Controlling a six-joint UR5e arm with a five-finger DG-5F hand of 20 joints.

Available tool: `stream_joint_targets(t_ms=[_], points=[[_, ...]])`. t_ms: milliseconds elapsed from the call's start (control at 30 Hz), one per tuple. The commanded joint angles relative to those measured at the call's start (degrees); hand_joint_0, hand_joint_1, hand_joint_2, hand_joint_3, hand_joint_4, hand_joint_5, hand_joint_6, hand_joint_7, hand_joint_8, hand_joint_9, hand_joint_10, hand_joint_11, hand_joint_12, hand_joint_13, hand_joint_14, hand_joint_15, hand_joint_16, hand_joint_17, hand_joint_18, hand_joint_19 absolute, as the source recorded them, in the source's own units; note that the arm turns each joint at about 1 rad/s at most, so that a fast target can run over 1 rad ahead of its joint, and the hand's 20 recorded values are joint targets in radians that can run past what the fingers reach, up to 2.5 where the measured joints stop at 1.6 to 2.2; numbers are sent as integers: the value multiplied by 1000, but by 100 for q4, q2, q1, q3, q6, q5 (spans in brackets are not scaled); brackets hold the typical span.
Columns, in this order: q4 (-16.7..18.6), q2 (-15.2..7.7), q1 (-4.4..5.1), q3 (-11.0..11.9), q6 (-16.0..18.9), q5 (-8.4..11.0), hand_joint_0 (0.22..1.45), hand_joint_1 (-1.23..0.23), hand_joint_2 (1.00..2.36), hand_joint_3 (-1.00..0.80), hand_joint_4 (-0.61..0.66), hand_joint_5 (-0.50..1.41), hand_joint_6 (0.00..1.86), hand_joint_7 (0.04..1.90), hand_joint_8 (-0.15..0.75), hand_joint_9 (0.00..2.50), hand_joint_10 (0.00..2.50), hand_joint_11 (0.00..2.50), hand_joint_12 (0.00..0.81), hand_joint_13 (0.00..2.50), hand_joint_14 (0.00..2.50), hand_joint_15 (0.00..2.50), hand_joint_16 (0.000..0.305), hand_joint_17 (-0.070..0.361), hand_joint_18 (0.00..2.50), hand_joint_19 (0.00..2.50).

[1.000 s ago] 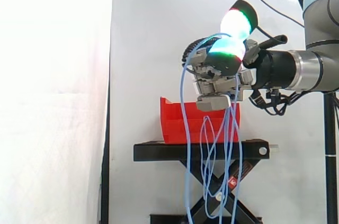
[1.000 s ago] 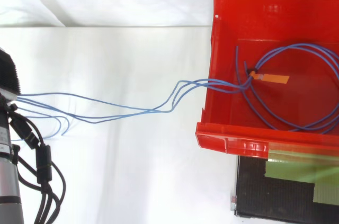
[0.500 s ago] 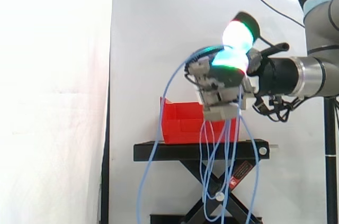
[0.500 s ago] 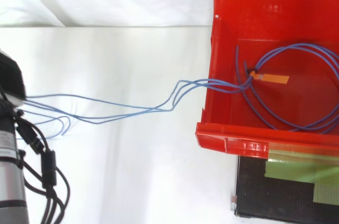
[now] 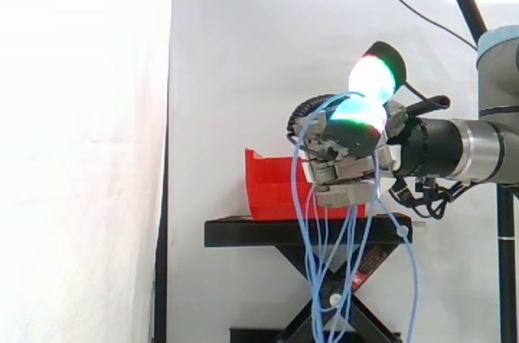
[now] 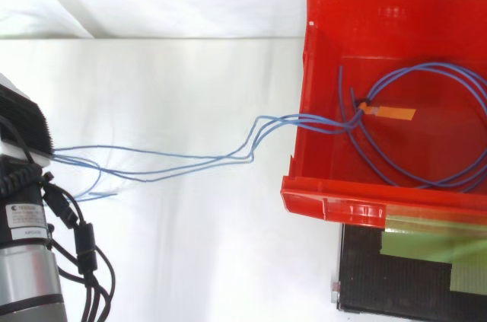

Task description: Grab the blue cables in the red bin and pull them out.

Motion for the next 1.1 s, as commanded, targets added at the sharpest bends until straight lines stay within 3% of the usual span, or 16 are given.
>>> stream_joint_targets(t_ms=[0,167,400,633,700,900,1067], points=[[-20,3,0,-4,5,-5,1036,-1027,1007,-850,159,631,1317,161,310,1343,316,1578,303,1031,2500,671,40,90,1260,1401],[-20,-5,0,-4,-4,-5,1039,-1029,1007,-849,164,634,1312,160,307,1341,235,1613,295,1035,2500,635,36,80,1417,1703],[-20,3,9,-4,-48,-5,1041,-1031,1006,-836,168,638,1306,167,309,1339,173,1658,299,1033,2500,654,35,79,1389,1615],[-20,-5,0,5,-48,-5,1048,-1037,1007,-828,161,645,1299,181,225,1299,218,1797,309,1047,2500,657,36,81,1382,1585],[-20,3,9,-4,-48,-5,1050,-1038,1007,-826,156,648,1293,194,213,1283,273,1788,309,1046,2500,676,34,77,1383,1590],[-20,-5,9,-4,-48,-5,1056,-1046,1007,-823,153,649,1303,211,266,1185,741,1477,310,1047,2500,726,30,68,1371,1537],[-20,3,9,-4,-48,-5,1057,-1048,1008,-817,150,652,1311,219,281,1149,901,1393,311,1041,2500,753,31,69,1356,1501]])
